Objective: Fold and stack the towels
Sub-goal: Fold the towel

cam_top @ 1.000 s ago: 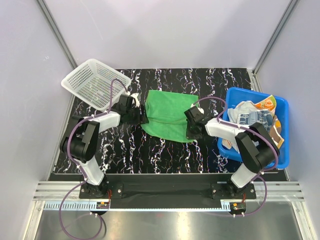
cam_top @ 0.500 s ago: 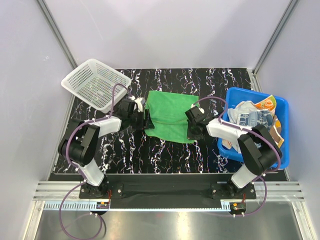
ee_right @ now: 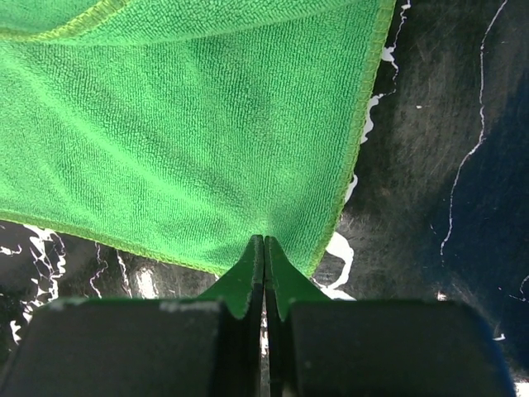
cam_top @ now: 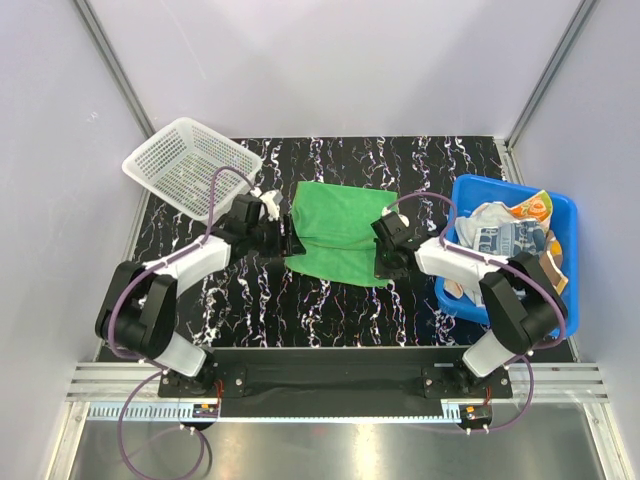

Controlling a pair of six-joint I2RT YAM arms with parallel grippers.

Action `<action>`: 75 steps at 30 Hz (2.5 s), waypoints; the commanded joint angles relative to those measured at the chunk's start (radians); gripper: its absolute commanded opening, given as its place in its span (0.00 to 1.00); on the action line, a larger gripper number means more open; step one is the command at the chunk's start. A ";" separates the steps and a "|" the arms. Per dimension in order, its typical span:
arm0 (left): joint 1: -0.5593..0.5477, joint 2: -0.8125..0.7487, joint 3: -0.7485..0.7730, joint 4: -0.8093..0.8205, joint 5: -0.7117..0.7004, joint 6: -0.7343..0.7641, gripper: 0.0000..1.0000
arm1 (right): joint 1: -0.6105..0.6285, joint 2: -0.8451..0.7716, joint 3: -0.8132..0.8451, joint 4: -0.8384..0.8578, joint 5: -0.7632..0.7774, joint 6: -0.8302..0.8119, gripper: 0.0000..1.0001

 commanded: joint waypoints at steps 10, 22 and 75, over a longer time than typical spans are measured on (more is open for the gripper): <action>-0.093 0.008 0.139 -0.331 -0.454 -0.082 0.61 | -0.004 -0.110 0.011 -0.125 -0.026 -0.015 0.16; -0.085 0.155 0.139 -0.229 -0.376 -0.070 0.55 | -0.004 -0.053 -0.024 -0.099 0.001 0.013 0.17; 0.020 0.251 0.345 -0.322 -0.159 -0.067 0.55 | -0.246 0.446 0.737 -0.324 -0.404 -0.575 0.46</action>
